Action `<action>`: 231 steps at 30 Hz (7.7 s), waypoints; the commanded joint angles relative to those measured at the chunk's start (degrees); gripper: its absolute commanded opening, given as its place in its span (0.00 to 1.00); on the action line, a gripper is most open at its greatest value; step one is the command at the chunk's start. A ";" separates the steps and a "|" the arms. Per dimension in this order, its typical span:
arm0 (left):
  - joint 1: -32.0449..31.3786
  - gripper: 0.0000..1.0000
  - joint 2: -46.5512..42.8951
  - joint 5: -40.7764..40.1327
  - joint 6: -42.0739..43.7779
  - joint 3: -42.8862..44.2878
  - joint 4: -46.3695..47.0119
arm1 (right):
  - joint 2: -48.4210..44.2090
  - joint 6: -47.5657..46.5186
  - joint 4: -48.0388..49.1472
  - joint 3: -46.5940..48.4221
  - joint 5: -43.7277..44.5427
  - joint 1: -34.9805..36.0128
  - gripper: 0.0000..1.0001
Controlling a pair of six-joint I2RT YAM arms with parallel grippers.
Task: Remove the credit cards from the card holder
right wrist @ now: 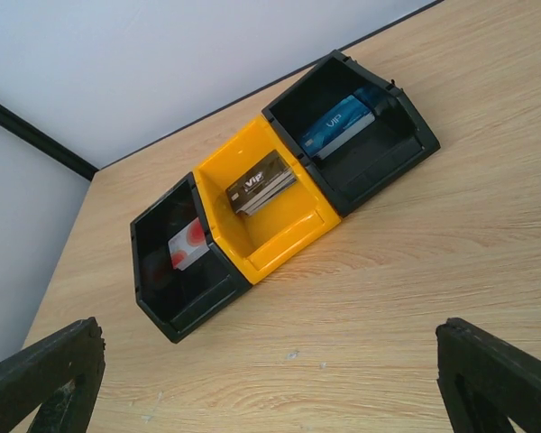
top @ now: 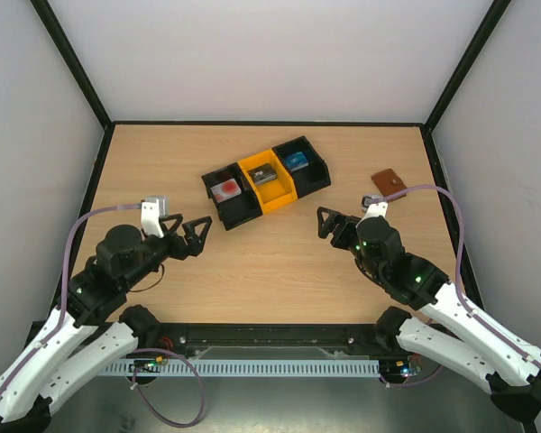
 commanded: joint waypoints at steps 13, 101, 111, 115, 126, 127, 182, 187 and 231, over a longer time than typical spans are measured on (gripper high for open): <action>0.30 1.00 1.97 -6.53 4.33 2.23 -2.59 | 8.63 -2.21 4.61 0.19 13.94 -0.38 0.98; 0.30 1.00 -0.88 -13.41 9.33 -3.80 -1.77 | 42.74 -3.95 12.38 -9.69 -11.39 -27.40 0.52; 0.27 1.00 4.73 -10.73 5.35 -1.02 -2.97 | 32.04 6.60 12.93 -14.48 -15.35 -9.41 0.51; 0.30 1.00 6.41 -6.79 1.08 -1.03 -1.83 | 32.04 11.32 14.30 -14.98 -15.37 -1.30 0.51; 0.30 1.00 8.11 5.00 -4.74 -5.71 1.27 | 31.64 7.35 4.76 -9.88 -7.98 7.42 0.42; 0.30 1.00 7.88 5.48 -5.33 -6.37 1.70 | 31.40 6.83 4.10 -9.40 -6.85 7.42 0.42; -6.62 0.03 41.12 23.81 -29.15 -30.57 62.97 | 49.82 3.90 6.47 3.27 -7.94 22.31 0.25; -8.26 0.03 47.83 23.10 -29.24 -30.35 68.25 | 51.02 3.77 6.35 3.02 -7.28 22.70 0.25; -10.38 0.04 55.12 17.52 -24.52 -30.18 60.66 | 36.27 7.59 9.63 -5.25 1.98 23.76 0.02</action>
